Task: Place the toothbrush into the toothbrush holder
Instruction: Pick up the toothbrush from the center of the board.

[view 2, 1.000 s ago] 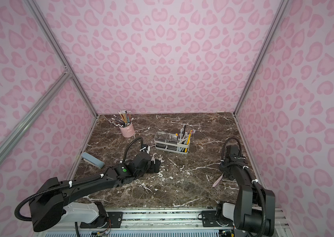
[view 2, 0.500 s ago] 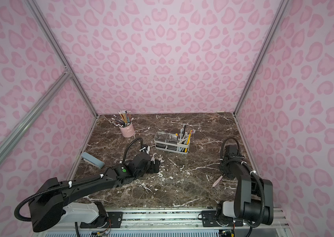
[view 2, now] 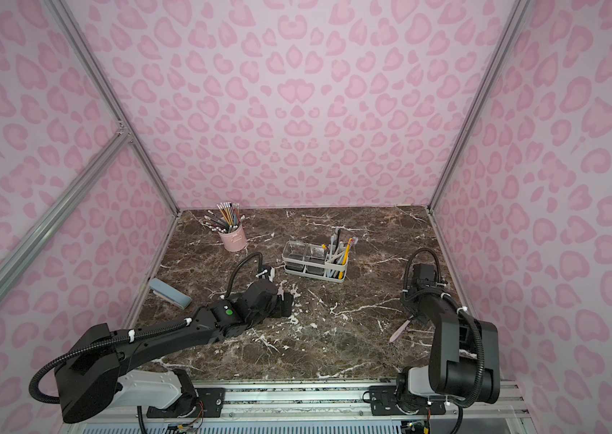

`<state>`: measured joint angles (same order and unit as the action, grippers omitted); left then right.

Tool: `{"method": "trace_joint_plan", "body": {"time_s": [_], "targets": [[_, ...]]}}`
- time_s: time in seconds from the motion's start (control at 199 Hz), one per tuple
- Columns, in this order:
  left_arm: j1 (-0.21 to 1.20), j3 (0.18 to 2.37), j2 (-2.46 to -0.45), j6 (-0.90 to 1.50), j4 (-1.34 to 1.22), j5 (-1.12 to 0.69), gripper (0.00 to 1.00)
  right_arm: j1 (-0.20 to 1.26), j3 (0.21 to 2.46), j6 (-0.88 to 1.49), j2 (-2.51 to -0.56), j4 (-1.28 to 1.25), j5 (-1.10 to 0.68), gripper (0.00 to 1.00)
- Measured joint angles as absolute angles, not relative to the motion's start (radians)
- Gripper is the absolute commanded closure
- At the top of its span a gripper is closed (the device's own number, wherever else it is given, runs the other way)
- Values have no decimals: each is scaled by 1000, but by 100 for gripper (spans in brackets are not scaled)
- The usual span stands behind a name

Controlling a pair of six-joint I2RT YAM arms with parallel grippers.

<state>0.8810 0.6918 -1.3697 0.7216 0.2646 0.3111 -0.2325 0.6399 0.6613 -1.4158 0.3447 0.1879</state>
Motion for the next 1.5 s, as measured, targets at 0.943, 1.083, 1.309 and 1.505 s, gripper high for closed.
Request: {"method": "trace_joint_plan", "body": {"time_s": [0.943, 1.083, 1.309, 1.505], "targets": [[881, 692, -1370, 727, 265, 318, 5, -121, 662, 653, -1430, 301, 103, 88], [881, 692, -1374, 728, 265, 316, 5, -87, 674, 653, -1403, 324, 84, 89], [881, 692, -1383, 733, 265, 303, 5, -50, 686, 648, -1356, 335, 74, 90], [881, 694, -1384, 733, 265, 291, 6, -10, 686, 638, -1337, 332, 61, 93]]}}
